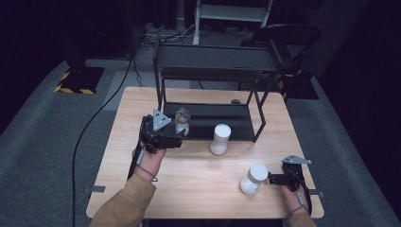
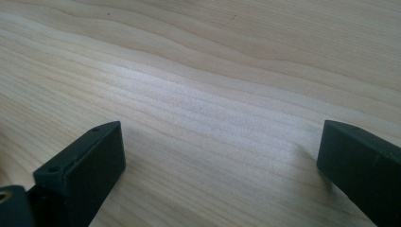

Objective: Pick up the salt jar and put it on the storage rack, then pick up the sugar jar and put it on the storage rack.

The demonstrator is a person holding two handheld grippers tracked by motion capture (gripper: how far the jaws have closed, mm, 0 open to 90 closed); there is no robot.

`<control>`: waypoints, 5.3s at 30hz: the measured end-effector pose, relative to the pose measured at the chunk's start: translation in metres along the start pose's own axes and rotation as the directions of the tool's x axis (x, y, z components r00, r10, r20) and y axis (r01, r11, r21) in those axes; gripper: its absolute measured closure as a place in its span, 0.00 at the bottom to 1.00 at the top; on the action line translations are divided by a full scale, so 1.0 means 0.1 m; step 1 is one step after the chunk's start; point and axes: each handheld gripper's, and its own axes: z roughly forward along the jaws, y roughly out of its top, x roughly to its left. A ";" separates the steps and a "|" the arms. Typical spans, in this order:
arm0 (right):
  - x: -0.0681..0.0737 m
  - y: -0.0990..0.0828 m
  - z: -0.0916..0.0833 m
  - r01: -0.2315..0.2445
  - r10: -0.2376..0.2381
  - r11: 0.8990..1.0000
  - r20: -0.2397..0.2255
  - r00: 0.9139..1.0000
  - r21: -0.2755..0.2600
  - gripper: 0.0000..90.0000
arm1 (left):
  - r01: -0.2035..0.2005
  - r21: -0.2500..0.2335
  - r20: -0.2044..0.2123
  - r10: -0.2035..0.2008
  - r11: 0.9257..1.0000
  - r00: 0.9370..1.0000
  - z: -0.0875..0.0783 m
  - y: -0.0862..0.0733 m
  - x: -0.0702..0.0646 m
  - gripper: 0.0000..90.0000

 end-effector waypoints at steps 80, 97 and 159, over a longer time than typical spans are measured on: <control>0.03 -0.01 -0.01 0.005 -0.005 1.000 -0.005 1.000 0.001 0.01 | 0.093 0.365 0.006 -0.103 0.926 0.995 0.33 -1.21 0.06 0.03; 0.03 -0.01 -0.01 0.006 -0.006 1.000 -0.006 1.000 0.001 0.01 | 0.066 0.328 0.041 -0.084 0.943 0.996 0.31 -1.31 0.10 0.00; 0.28 0.56 -0.66 0.028 -0.045 0.983 -0.090 0.995 -0.179 0.06 | 0.074 0.326 0.032 -0.089 0.942 0.995 0.31 -1.31 0.09 0.00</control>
